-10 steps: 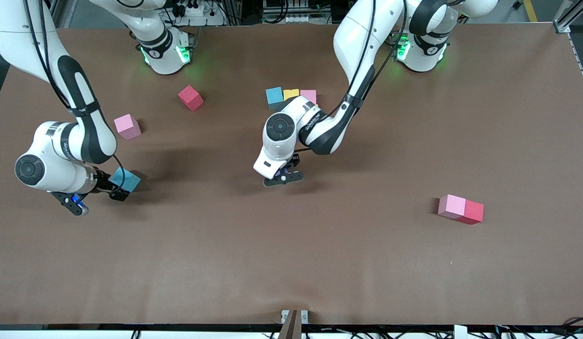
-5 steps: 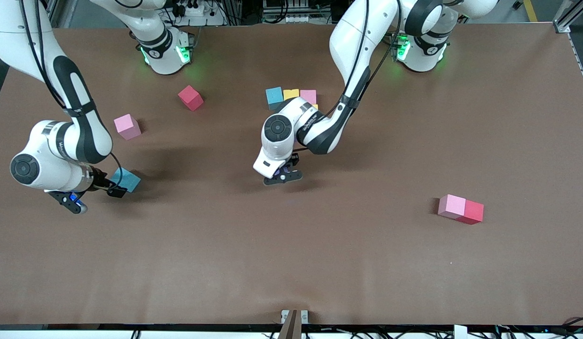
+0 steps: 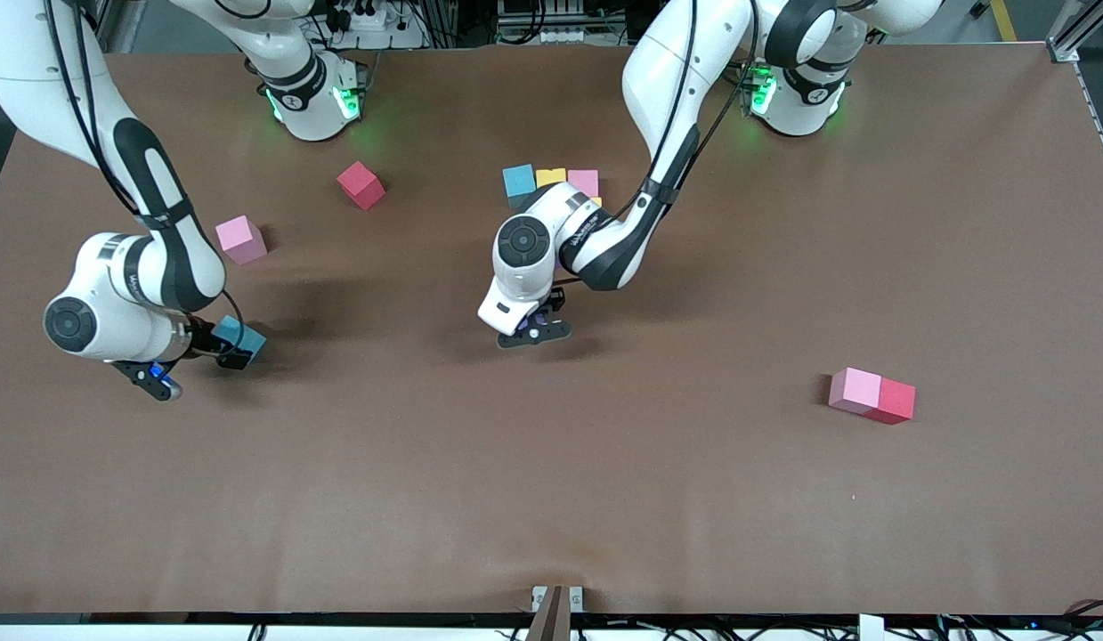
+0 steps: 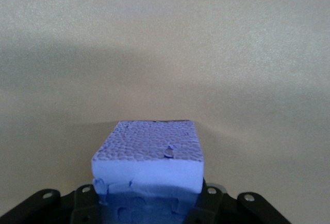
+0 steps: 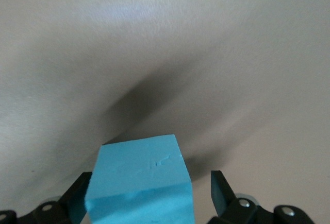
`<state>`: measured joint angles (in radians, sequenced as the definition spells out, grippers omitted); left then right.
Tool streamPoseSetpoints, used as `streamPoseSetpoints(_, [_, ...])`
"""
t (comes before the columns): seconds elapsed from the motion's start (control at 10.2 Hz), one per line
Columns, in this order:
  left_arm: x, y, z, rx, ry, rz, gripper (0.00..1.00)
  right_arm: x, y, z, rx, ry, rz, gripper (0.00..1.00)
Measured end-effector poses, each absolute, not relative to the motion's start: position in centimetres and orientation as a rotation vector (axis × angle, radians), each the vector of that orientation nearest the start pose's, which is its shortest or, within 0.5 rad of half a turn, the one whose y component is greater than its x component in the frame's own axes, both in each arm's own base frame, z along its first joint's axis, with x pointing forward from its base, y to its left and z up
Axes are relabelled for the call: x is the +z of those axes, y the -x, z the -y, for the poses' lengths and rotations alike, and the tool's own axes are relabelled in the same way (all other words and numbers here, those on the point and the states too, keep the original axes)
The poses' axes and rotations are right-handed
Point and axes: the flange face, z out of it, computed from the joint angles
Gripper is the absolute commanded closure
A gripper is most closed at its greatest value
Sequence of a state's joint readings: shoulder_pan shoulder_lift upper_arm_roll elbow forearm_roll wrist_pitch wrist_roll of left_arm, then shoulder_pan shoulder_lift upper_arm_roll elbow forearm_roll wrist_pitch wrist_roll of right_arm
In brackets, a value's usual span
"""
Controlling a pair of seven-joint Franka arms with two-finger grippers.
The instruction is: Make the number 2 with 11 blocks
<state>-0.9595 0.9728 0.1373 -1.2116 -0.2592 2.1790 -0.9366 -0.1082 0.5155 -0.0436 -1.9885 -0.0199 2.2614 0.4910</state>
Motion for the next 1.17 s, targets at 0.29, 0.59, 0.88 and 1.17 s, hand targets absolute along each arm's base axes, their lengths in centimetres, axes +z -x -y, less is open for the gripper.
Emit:
streamPoseSetpoints(0.29, [18.6, -48.1, 58.5, 0.121, 3.19, 0.306, 0.69, 17.7, -57.3, 8.7, 0.39, 3.043, -0.971, 0.13])
streamPoseSetpoints(0.59, [18.6, -47.7, 58.8, 0.123, 3.192, 0.284, 0.68, 17.7, -57.3, 8.6, 0.387, 3.043, -0.965, 1.0])
streamPoseSetpoints(0.88, [18.5, -47.2, 59.2, 0.124, 3.194, 0.245, 0.63, 18.1, -57.8, 7.4, 0.37, 3.051, -0.873, 1.0])
streamPoseSetpoints(1.17, [18.5, -47.1, 59.3, 0.126, 3.195, 0.228, 0.51, 20.7, -59.9, 6.3, 0.366, 3.051, -0.659, 1.0])
